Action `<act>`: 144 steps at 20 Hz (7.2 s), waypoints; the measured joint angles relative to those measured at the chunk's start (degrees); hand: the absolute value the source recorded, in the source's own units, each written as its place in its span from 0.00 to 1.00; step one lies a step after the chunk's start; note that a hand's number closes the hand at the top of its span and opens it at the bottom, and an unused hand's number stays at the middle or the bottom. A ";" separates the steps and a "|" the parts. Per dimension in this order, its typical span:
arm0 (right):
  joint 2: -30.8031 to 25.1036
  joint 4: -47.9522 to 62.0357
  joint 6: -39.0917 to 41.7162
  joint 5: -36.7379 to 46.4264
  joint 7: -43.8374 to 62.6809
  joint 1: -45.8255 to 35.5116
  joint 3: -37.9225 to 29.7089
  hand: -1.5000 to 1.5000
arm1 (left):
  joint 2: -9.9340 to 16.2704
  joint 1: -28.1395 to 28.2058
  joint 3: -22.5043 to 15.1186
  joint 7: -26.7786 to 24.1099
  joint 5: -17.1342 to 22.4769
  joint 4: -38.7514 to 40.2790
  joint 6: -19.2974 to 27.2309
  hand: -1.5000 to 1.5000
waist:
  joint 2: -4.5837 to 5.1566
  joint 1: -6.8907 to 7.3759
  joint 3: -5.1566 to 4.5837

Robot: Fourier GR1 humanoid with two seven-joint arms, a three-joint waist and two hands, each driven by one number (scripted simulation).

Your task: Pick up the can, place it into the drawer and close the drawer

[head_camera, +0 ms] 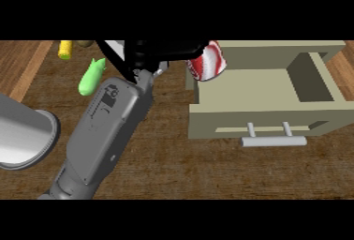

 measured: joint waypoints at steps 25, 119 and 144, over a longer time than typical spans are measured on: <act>-1.32 1.07 -0.65 1.13 1.65 -4.91 0.91 0.00 | -0.01 -24.80 -11.99 -10.96 21.81 30.20 9.24 1.00 | 0.53 -2.26 0.07; -7.37 85.22 -47.44 104.09 -22.03 -69.27 37.42 0.00 | 18.29 -15.00 -27.43 -10.58 35.64 14.75 19.24 0.00 | -0.46 4.13 -0.80; -11.79 116.98 -63.14 107.05 -20.50 -89.91 29.21 0.00 | 25.32 -10.18 -26.61 -3.35 31.38 1.65 20.02 0.00 | 2.10 6.60 0.39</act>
